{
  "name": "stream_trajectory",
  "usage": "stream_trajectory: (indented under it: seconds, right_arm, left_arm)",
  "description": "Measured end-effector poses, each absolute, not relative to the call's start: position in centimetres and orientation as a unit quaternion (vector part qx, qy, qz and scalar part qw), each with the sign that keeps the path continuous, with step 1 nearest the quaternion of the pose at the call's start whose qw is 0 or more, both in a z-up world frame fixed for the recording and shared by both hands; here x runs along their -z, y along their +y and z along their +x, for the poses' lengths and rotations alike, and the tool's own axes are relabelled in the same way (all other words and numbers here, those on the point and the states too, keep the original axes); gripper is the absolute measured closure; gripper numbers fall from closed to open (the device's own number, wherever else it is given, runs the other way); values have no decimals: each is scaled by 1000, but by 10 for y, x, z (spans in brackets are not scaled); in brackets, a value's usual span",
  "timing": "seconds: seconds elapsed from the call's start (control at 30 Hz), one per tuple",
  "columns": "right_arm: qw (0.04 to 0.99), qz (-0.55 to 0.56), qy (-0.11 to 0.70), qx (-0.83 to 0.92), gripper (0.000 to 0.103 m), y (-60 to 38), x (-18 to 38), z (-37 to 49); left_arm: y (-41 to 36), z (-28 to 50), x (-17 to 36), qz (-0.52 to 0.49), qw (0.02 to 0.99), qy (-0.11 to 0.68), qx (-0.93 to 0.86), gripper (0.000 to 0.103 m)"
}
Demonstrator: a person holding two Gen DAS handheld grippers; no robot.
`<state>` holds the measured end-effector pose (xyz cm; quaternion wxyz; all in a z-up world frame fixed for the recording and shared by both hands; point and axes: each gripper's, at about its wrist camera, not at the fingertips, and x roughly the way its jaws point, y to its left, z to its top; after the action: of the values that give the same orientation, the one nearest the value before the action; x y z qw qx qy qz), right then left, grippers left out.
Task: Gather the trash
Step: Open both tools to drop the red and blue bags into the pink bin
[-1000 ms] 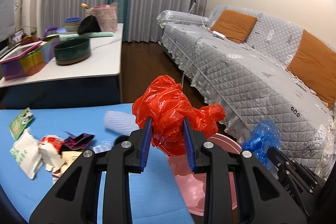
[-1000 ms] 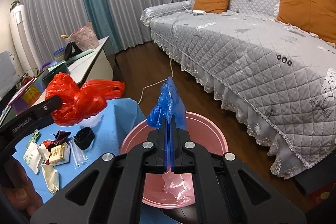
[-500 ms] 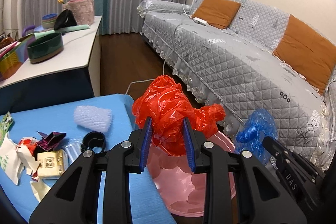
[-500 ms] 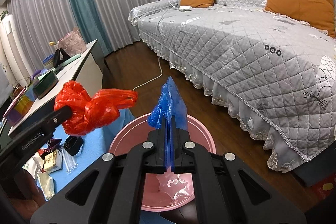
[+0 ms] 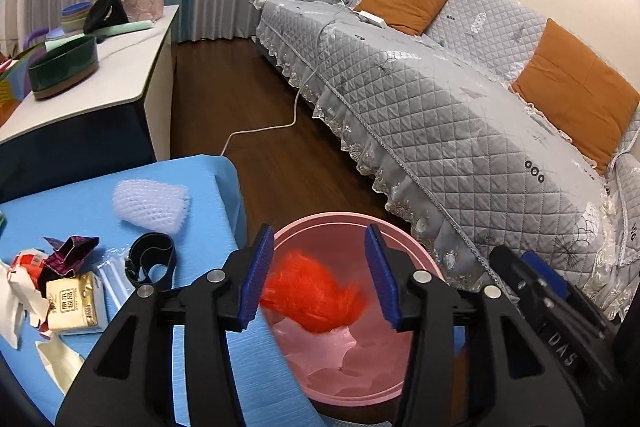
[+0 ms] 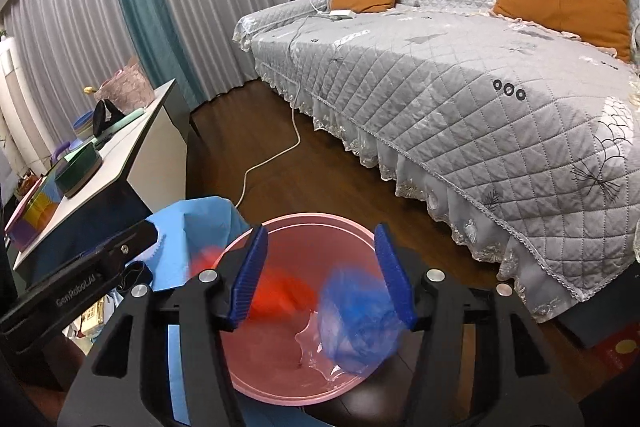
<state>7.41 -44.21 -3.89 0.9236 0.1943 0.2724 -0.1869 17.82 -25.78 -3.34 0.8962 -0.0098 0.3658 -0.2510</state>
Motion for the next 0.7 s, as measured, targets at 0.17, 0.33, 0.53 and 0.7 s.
stream_trajectory:
  seconds: [0.17,0.33,0.53,0.7]
  right_arm:
    - [925,187,270,193,47,-437,36,75]
    - [932,178,255,186,47,-428,29,73]
    - [943,164,238,166,47,-408,20,72]
    - [949,150,241,139,48,-385,17,74]
  left_arm:
    - [-246,173,31,-15,898,364,244,56]
    - [-228,167,25,-19,903,360,233,56]
    - [-196,155,13,-29,911,349,216,56]
    - [-162,145,2,-38,919,337,199,56]
